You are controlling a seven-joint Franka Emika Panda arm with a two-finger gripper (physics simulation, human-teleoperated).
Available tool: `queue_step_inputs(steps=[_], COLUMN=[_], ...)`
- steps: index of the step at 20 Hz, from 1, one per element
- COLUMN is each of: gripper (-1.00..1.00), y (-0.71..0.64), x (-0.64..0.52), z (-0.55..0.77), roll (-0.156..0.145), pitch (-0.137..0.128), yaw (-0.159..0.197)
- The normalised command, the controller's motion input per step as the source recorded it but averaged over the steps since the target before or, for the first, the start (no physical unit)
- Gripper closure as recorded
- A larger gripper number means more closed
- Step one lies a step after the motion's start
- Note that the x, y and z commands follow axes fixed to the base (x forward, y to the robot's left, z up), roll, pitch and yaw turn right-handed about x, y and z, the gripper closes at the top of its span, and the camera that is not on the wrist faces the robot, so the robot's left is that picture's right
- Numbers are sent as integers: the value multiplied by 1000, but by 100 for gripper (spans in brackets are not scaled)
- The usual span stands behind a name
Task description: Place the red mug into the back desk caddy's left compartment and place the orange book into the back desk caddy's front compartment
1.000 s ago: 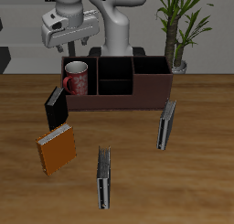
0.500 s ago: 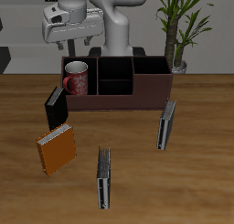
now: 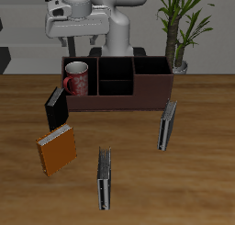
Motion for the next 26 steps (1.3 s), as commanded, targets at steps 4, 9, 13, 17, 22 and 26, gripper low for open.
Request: queue_step_inputs(steps=[4,9,13,17,22,26], gripper=[-100,-100,-100,-100,-100,-100], y=[134,81,28,105,110,217], x=[359,245,422,341,235,277], z=[192,105,21,-1,-8,-141], roll=[-37,-11,-17,25,26,43], pitch=[-28,-11,9,8,-13,25], yaw=[-152,-95,-91,-88,-74,-72])
